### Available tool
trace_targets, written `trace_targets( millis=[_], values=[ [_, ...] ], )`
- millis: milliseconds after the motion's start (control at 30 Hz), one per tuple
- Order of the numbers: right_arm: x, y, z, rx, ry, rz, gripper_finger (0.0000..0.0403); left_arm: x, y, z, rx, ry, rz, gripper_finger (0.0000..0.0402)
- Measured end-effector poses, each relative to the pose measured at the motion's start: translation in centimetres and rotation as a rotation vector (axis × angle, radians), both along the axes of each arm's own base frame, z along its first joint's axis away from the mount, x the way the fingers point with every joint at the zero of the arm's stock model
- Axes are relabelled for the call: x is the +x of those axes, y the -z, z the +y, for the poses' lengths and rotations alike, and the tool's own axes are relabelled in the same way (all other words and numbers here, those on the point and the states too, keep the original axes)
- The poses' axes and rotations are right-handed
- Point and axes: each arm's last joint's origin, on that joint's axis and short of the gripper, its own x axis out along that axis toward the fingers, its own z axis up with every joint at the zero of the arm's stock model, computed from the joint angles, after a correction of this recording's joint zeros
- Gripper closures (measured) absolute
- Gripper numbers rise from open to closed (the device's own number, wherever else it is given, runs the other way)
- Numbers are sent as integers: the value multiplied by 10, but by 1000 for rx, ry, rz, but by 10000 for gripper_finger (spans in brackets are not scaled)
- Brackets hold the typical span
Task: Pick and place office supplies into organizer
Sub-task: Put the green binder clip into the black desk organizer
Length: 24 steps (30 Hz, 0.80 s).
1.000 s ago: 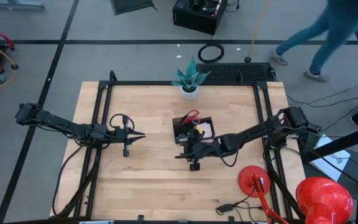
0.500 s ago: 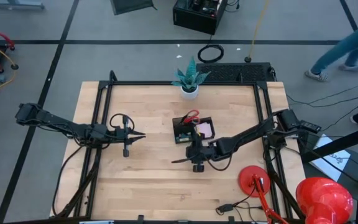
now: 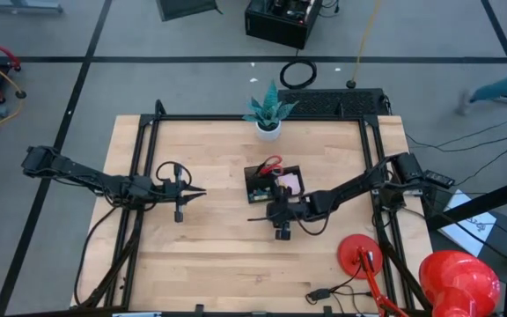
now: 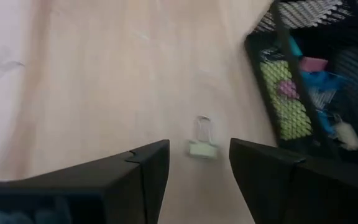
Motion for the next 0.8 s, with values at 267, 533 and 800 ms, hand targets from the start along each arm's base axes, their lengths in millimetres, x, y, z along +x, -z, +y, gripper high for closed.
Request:
trace_targets(
  millis=[267, 533, 800],
  values=[
    [-4, 6, -5, 45, 2, -3, 249, 0, 0, 0, 1, 0, 1, 360],
    [-4, 7, -5, 61, 19, -16, 250, 0, 0, 0, 0, 0, 1, 360],
    [-4, 7, -5, 71, 12, -15, 276, 0, 0, 0, -3, -1, 1, 360]
  ],
)
